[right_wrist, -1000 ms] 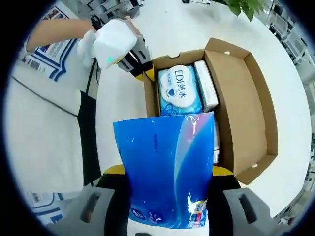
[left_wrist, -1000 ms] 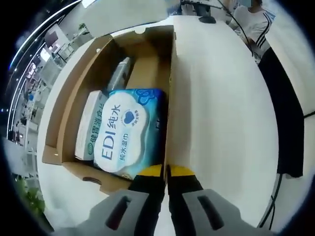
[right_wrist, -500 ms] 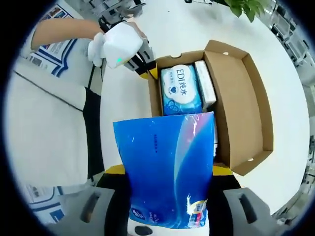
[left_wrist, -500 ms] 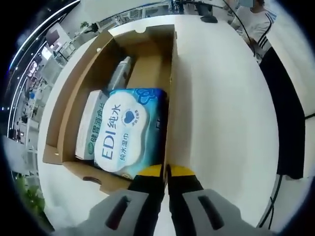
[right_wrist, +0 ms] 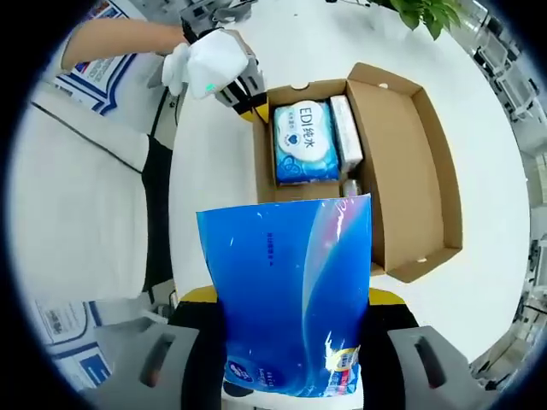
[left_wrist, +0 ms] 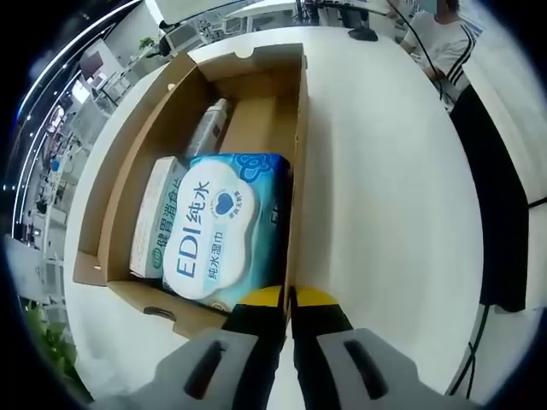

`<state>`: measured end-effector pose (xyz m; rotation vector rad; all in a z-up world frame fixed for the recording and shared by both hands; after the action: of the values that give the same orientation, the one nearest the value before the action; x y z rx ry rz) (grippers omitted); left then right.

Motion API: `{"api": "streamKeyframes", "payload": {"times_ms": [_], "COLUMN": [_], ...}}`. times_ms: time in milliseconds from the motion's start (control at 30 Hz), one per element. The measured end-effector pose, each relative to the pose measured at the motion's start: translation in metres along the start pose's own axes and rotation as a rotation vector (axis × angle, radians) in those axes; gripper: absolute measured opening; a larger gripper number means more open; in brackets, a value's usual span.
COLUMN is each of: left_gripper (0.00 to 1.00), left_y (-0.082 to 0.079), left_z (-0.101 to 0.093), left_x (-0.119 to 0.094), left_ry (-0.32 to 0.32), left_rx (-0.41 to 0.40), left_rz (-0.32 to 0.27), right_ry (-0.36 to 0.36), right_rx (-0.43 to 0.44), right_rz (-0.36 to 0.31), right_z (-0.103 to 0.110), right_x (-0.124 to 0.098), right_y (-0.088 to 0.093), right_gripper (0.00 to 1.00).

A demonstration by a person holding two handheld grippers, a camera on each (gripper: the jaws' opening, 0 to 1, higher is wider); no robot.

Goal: Operate the shoe box by opening the lid, removing the specified soft item, and placing it in the target area until the item is outside and the box remains undamaged.

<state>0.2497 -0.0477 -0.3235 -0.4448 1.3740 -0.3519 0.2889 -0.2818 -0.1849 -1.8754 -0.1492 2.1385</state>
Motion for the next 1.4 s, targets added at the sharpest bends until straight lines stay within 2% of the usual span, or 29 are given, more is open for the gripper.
{"api": "streamKeyframes", "payload": {"times_ms": [133, 267, 767, 933, 1100, 1300, 1400], "left_gripper": [0.02, 0.02, 0.02, 0.02, 0.02, 0.02, 0.02], "left_y": [0.001, 0.001, 0.0, 0.0, 0.0, 0.001, 0.001], "left_z": [0.0, -0.001, 0.0, -0.001, -0.001, -0.002, -0.002], "left_x": [0.0, 0.0, 0.0, -0.001, -0.001, -0.001, -0.001], "left_ry": [-0.003, -0.008, -0.004, -0.002, 0.0, -0.005, -0.015], "left_rx": [-0.007, 0.022, 0.007, 0.006, 0.007, 0.005, 0.011], "left_rz": [0.008, 0.009, 0.0, 0.002, 0.004, 0.006, 0.005], "right_ry": [0.011, 0.012, 0.049, 0.05, 0.071, 0.06, 0.074], "right_rx": [0.008, 0.024, 0.058, 0.102, 0.102, 0.103, 0.093], "right_rz": [0.006, 0.003, 0.027, 0.023, 0.025, 0.043, 0.044], "right_z": [-0.001, -0.001, -0.009, -0.012, -0.015, -0.014, -0.02], "right_x": [-0.005, -0.008, -0.021, -0.029, -0.032, -0.037, -0.046], "right_y": [0.007, 0.014, 0.056, 0.072, 0.081, 0.089, 0.095], "right_gripper": [0.6, 0.6, 0.59, 0.59, 0.6, 0.6, 0.6]}}
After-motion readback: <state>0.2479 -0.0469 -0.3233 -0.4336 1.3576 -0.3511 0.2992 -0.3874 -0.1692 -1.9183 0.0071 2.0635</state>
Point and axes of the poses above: the point that each gripper's makers call its tool centre point, and the gripper's own axes: x roughly forward along the fingers, z roughly to its left, y roughly out of its underside, the point moved 1 cm from there along -x, roughly backward along the fingers, and after that the axes turned 11 degrees about -z, right-handed, at the moved point
